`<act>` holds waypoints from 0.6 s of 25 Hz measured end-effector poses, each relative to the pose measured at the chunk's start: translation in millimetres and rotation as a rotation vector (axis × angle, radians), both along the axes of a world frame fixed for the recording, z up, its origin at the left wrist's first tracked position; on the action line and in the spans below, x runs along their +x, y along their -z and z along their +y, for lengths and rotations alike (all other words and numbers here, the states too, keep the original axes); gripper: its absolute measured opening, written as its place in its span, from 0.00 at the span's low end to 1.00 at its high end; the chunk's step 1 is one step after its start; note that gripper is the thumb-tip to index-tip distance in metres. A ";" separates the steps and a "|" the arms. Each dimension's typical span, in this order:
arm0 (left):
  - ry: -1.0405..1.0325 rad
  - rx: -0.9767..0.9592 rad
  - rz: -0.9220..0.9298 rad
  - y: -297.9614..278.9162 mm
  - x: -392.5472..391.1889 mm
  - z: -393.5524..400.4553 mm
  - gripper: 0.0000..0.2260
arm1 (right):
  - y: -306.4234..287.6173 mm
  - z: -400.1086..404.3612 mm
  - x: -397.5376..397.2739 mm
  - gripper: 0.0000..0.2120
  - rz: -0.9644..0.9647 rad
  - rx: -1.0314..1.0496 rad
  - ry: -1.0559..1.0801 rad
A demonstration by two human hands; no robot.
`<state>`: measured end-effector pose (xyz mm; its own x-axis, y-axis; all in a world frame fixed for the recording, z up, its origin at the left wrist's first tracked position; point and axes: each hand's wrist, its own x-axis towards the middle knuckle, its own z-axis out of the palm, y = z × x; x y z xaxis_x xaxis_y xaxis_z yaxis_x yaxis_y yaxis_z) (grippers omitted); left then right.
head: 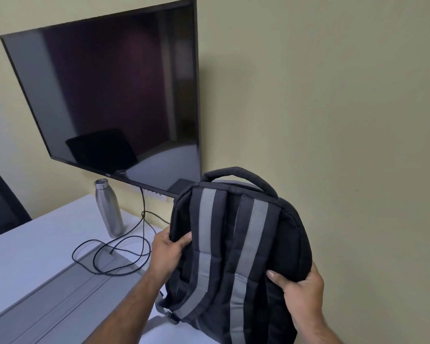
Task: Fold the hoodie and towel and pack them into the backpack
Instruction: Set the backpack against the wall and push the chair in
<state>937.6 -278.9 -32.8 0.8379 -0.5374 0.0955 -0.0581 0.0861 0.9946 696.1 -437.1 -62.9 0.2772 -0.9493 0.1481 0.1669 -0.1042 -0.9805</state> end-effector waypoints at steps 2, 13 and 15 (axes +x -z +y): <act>0.012 0.019 -0.014 -1.5 6.0 -27.0 0.09 | -1.0 -21.9 0.9 0.31 -0.001 -0.002 0.027; -0.021 0.148 -0.090 20.6 29.5 -107.0 0.16 | 22.8 -88.0 15.6 0.34 0.169 -0.040 0.127; -0.039 0.184 -0.151 20.6 27.8 -110.4 0.19 | 23.8 -92.6 15.2 0.35 0.228 -0.088 0.134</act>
